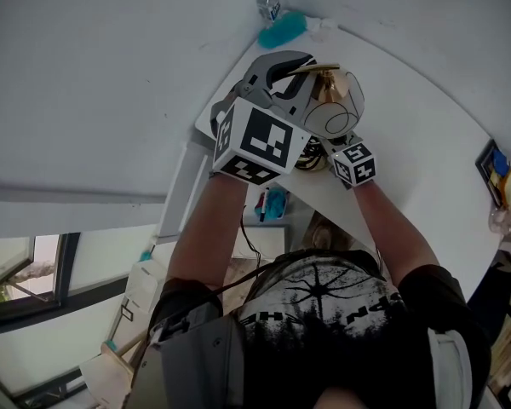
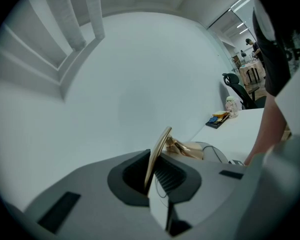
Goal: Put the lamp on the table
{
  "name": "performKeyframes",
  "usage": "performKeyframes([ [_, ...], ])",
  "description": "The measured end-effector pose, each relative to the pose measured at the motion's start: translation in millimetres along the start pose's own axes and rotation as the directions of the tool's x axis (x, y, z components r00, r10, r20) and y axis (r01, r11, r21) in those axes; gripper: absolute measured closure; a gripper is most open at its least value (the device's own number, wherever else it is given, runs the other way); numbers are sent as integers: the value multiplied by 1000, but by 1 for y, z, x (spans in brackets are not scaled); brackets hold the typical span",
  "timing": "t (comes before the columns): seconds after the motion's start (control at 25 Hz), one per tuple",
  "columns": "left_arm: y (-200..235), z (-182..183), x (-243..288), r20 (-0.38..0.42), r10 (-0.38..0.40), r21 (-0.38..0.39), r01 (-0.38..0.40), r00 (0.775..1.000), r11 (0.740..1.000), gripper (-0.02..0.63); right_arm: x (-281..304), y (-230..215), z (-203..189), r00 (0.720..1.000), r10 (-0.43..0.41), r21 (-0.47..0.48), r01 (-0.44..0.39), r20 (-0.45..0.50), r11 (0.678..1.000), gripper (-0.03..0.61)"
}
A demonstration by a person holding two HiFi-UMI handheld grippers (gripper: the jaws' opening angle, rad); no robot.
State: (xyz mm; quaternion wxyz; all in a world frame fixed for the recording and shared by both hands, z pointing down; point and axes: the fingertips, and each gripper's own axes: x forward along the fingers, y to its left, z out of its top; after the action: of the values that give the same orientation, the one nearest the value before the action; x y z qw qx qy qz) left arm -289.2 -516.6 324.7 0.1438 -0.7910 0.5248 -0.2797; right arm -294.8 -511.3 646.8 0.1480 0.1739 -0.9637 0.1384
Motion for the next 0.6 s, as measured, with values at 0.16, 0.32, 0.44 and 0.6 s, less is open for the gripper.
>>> performKeyframes([
  [0.16,-1,0,-3,-2,0,3,0,1000,1000,584,0,2,-1,1000,-4,-7,5,11,1000,558],
  [0.32,-5,1,-4,-6,-2,13,2,1000,1000,586,-2,1,-3,1000,-12,9,12,7,1000,558],
  [0.44,-7,0,-5,-8,-1,15,1,1000,1000,586,-2,1,-4,1000,-7,18,7,-3,1000,558],
  [0.6,-7,-2,-10,-8,7,19,-7,1000,1000,586,-2,0,-10,999,-38,7,39,-36,999,518],
])
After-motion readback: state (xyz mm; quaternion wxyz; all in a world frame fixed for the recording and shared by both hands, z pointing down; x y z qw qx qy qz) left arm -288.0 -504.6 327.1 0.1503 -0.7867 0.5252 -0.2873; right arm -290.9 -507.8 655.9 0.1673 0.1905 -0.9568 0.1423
